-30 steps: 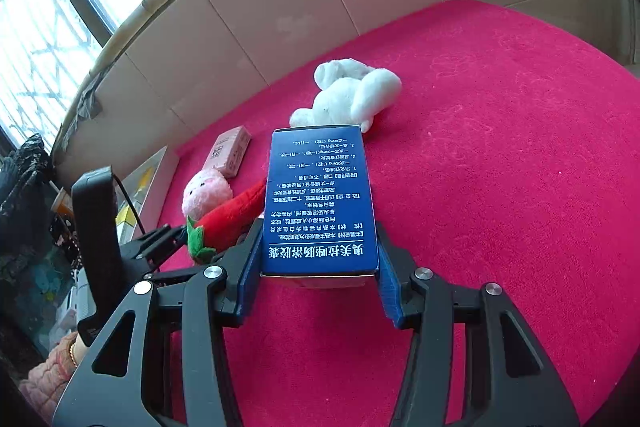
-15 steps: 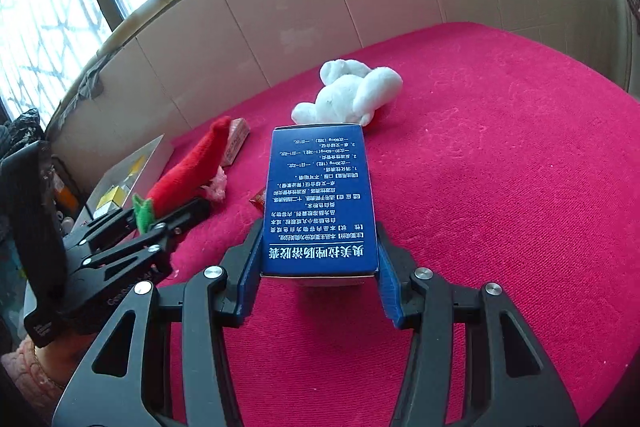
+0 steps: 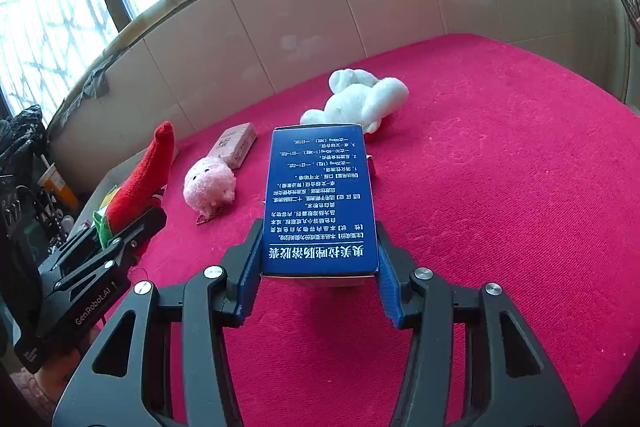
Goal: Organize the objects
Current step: 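Carry the elf hat plush and blue-white box over the white tray with both grippers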
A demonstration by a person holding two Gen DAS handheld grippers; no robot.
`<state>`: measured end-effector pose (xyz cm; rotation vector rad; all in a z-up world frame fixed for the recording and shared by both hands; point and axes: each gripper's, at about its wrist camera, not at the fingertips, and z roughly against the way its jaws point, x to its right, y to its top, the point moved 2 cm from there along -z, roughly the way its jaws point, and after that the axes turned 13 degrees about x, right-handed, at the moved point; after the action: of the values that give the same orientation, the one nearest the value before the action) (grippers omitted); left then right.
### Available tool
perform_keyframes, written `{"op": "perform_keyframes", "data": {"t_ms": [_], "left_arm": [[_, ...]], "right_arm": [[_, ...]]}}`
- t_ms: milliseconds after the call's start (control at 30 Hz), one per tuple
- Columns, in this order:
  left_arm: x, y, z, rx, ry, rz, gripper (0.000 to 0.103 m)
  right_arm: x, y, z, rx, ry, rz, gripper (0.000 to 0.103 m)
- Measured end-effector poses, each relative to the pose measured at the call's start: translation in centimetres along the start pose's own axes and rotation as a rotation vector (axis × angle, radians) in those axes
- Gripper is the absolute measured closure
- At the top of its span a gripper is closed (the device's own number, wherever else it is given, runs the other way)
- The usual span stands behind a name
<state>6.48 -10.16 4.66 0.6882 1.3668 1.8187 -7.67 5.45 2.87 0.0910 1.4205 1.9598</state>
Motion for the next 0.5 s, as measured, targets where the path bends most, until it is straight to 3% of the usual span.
{"op": "perform_keyframes", "data": {"t_ms": [500], "left_arm": [[-2.3,-0.2,1.4,0.046,-0.01,0.09,0.064]], "right_arm": [[-4.0,0.4,0.5,-0.009,0.003,0.104,0.053]]}}
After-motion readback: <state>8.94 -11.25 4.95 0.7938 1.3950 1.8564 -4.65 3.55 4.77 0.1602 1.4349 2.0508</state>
